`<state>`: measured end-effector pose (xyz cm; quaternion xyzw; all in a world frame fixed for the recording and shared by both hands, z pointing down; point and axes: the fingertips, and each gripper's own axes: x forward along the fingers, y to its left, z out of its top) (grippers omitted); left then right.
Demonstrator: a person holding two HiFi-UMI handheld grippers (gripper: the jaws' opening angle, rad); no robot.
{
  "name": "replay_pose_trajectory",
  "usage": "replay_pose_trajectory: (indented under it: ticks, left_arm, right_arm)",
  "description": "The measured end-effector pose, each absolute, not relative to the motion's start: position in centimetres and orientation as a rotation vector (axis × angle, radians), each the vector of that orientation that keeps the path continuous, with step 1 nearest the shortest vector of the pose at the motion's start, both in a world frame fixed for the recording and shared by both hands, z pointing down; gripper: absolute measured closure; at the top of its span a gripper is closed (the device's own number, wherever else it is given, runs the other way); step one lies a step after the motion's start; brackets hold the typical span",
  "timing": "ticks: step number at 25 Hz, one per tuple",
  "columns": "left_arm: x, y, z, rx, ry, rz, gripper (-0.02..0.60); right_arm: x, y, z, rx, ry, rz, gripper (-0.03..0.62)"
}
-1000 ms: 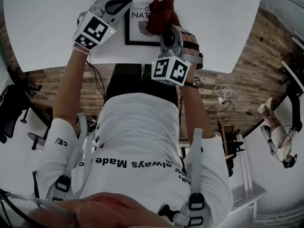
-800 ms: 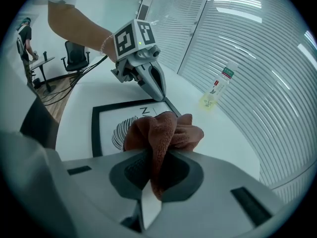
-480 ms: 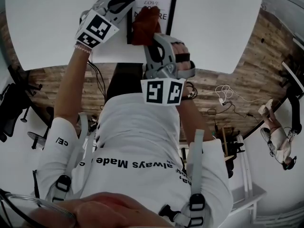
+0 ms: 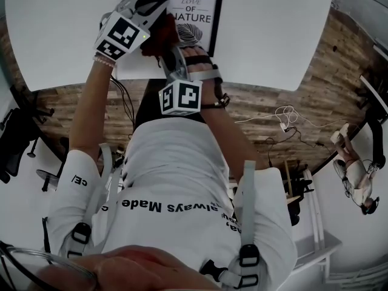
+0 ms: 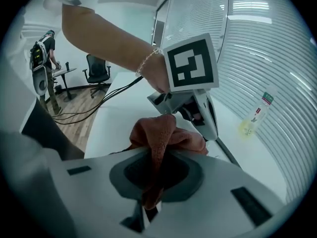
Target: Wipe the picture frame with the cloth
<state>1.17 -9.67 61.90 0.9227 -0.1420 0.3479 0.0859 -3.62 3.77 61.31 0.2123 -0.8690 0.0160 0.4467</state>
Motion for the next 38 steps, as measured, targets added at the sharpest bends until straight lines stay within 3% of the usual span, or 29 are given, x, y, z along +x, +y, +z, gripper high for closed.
replay_pose_trajectory:
  ticks: [22, 27, 31, 38]
  left_arm:
    - [1.1, -9.6, 61.6, 2.754, -0.419, 1.056, 0.578]
    - [1.0, -9.6, 61.9, 2.75, -0.423, 1.077, 0.578]
    - [1.1, -9.6, 61.1, 2.747, -0.496, 1.046, 0.578]
    - [0.6, -7.8, 51.1, 2.744, -0.698, 0.712, 0.578]
  right_arm:
    - [10.4, 5.2, 61.4, 0.679, -1.938, 0.079, 0.579]
    - [10.7, 5.1, 61.8, 0.733, -1.975, 0.134, 0.579]
    - [10.5, 3.1, 59.1, 0.859, -2.061, 0.246, 0.579]
    - [11.2, -1.3, 49.1, 1.094, -2.222, 0.318, 0.579]
